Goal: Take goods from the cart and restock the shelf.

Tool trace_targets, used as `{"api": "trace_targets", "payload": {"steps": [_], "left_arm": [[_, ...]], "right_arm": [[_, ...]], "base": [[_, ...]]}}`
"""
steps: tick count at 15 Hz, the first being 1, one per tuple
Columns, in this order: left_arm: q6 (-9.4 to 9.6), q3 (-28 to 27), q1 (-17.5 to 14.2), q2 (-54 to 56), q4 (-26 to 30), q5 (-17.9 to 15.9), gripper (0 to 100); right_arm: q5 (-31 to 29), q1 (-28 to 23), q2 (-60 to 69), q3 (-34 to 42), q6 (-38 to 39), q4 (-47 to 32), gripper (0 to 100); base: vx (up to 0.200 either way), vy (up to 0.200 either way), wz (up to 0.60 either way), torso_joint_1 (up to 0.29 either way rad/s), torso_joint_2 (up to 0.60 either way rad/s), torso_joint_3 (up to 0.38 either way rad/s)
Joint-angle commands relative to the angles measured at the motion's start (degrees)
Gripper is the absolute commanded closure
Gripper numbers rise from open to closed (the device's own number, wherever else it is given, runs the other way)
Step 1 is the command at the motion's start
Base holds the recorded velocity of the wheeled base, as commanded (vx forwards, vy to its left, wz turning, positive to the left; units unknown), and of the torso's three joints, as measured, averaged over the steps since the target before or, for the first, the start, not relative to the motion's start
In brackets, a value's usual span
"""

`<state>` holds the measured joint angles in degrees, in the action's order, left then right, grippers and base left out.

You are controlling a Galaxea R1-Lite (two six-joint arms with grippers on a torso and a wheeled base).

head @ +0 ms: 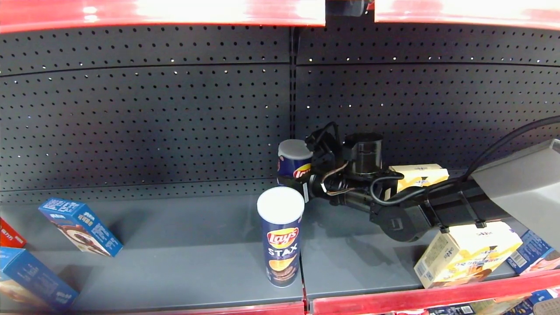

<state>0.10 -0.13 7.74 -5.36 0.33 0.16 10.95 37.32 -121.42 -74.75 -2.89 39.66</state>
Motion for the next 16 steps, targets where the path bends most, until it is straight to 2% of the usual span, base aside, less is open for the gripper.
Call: {"api": "trace_targets", "payload": {"steps": [1,5,6,13,16], "left_arm": [[-0.01,-0.04,-0.01,-0.09,0.02,0.02,0],[-0.01,-0.04,-0.01,-0.09,0.02,0.02,0],[-0.01,0.05,-0.01,-0.09,0.02,0.02,0],[-0.10,-0.04,-0.01,-0.09,0.02,0.02,0],[-0.01,-0.04,-0.01,-0.09,0.02,0.02,0]], "right_arm": [[0.04,0.13,-0.22,-0.39,-0.01,0.07,100],[0.48,0.48,-0.49,-0.83,-0.01,0.16,100],[0.48,0.57,-0.49,-0.83,-0.01,0.25,0],[0.04,1.00,0.04,0.40,-0.10,0.16,0],[-1.19,0.83,3.47,5.85,-0.19,0.51,0]], "base": [[0.000,0.000,0.00,0.000,0.00,0.000],[0.000,0.000,0.00,0.000,0.00,0.000],[0.000,0.000,0.00,0.000,0.00,0.000],[0.000,0.000,0.00,0.000,0.00,0.000],[0.000,0.000,0.00,0.000,0.00,0.000]]}}
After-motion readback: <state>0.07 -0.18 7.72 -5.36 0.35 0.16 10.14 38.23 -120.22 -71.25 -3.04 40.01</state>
